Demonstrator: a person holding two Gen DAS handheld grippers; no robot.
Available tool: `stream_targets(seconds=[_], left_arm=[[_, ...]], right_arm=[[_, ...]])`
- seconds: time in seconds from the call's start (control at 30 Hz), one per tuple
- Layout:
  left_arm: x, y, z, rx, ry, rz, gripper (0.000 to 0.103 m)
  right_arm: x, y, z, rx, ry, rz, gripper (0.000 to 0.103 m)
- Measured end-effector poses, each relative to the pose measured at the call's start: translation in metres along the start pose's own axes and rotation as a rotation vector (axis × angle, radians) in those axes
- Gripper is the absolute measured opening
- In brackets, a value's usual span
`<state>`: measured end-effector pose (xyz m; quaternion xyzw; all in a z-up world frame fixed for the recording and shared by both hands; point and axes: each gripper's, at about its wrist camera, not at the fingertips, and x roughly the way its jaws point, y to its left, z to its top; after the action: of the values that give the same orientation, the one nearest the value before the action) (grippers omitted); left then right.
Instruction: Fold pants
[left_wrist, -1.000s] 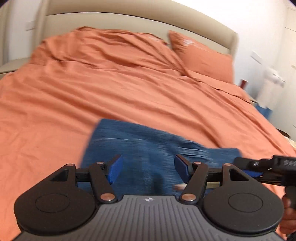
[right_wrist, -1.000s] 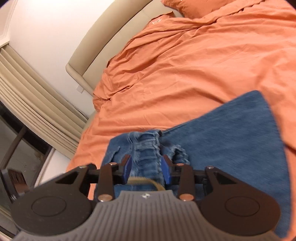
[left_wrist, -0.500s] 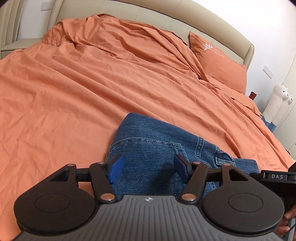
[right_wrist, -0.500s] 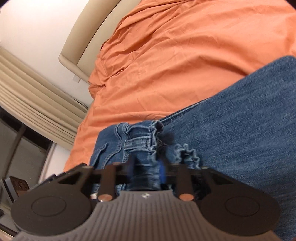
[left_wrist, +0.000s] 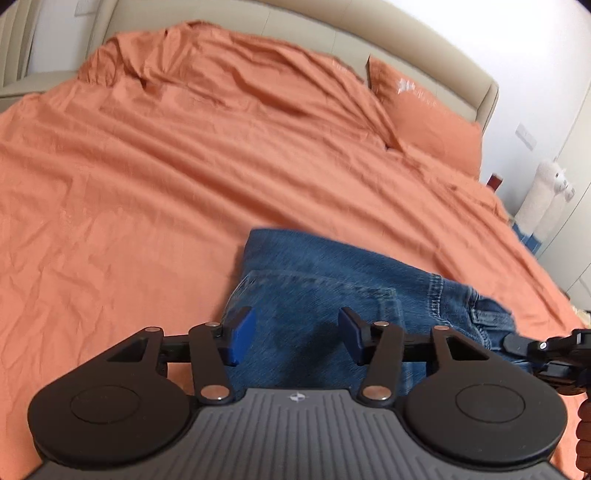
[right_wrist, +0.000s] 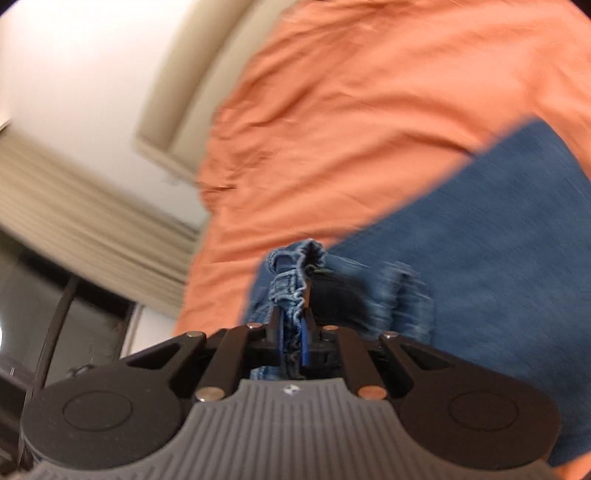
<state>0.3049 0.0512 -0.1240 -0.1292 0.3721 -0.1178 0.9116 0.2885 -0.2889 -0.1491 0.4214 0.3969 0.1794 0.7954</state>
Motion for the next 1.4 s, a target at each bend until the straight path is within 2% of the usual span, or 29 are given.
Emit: stream_targets(seconds=[0.07,0.2,0.27,0.33,0.37,0.67,0.7,0.73,0.8,0.9,0.97,1.1,1.2,1.27,1.4], left_arm=[[0.007,0.001,-0.002,0.012,0.011,0.007,0.06],[0.015,0.001,-0.001,0.023,0.024,0.006,0.06],[0.017,0.001,-0.003,0.027,0.028,0.005,0.06],[0.019,0.002,-0.004,0.029,0.03,0.003,0.06],[0.019,0.002,-0.003,0.026,0.028,0.0,0.06],[0.017,0.009,0.002,-0.026,-0.007,-0.03,0.06],[0.017,0.009,0.003,-0.033,-0.013,-0.03,0.06],[0.017,0.01,0.004,-0.039,-0.018,-0.03,0.06],[0.015,0.011,0.005,-0.043,-0.029,-0.024,0.06],[0.011,0.013,0.006,-0.043,-0.054,0.022,0.043],[0.008,0.016,0.009,-0.06,-0.071,0.031,0.042],[-0.007,0.024,0.014,-0.12,-0.109,-0.011,0.042],[-0.021,0.027,0.015,-0.138,-0.167,0.007,0.042],[-0.026,0.032,0.015,-0.156,-0.163,-0.033,0.042],[-0.036,0.038,0.017,-0.183,-0.173,-0.068,0.042]], right_arm=[[0.006,-0.015,-0.001,0.028,0.013,-0.051,0.002],[0.015,-0.024,0.0,0.034,0.022,-0.073,0.004],[0.014,-0.023,0.003,0.019,0.019,-0.068,0.013],[0.009,-0.023,0.005,0.012,0.002,-0.084,0.036],[0.007,-0.025,0.006,0.012,-0.003,-0.082,0.037],[0.033,-0.055,0.011,0.103,0.029,-0.017,0.036],[0.035,-0.056,0.01,0.104,0.03,-0.006,0.032],[0.037,-0.056,0.009,0.103,0.027,-0.001,0.021],[0.037,-0.054,0.008,0.095,0.021,0.004,0.018],[0.031,-0.031,0.008,-0.022,0.0,-0.037,0.015],[0.027,-0.009,0.008,-0.117,-0.015,-0.074,0.014],[0.017,0.046,0.015,-0.231,-0.024,-0.125,0.013],[0.016,0.096,0.028,-0.305,-0.01,-0.165,0.013],[0.012,0.13,0.036,-0.353,-0.01,-0.181,0.013],[0.001,0.186,0.048,-0.423,-0.034,-0.233,0.013]])
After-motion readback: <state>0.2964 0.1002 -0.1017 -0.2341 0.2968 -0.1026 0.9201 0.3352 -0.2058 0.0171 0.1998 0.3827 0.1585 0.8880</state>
